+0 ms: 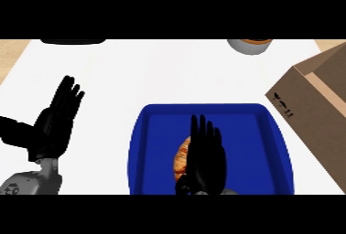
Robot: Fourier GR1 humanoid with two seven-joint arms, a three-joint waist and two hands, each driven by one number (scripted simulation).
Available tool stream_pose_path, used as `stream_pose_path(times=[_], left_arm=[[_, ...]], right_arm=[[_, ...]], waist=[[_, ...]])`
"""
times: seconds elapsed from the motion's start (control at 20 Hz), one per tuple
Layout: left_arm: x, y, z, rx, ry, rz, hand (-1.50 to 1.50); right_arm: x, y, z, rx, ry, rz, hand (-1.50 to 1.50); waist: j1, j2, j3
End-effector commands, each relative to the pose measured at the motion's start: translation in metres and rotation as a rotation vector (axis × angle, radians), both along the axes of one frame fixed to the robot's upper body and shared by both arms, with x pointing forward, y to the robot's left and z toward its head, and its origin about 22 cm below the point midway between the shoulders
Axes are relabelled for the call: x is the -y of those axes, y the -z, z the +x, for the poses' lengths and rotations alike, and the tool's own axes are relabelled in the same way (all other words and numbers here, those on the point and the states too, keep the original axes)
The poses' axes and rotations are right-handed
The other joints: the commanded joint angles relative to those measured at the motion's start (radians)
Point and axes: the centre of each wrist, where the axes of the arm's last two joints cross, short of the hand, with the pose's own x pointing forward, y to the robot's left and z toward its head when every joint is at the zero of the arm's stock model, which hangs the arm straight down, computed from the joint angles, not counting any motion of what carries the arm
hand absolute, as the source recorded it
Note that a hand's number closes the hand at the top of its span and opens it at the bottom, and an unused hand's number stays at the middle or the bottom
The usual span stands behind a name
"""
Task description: Pick the croissant from the tray and place it in the cardboard box
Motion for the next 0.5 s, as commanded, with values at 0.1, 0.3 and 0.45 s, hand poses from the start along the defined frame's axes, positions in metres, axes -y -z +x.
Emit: stream_pose_path(times=[0.1,0.3,0.45], left_arm=[[0.007,-0.004,0.005,0.000,0.004,-0.003,0.00],[-0.003,0.001,-0.001,-0.014,0.016,0.005,0.00],[-0.005,0.003,0.003,-0.020,0.005,-0.001,0.00]], right_arm=[[-0.009,0.012,0.001,-0.088,0.194,-0.051,-1.50],[-0.009,0.008,-0.001,-0.098,0.186,-0.038,-1.50],[-0.015,0.024,-0.008,-0.114,0.192,-0.033,-1.50]], waist=[[-0.005,0.002,0.001],[-0.004,0.001,0.001],[-0.001,0.001,0.000]])
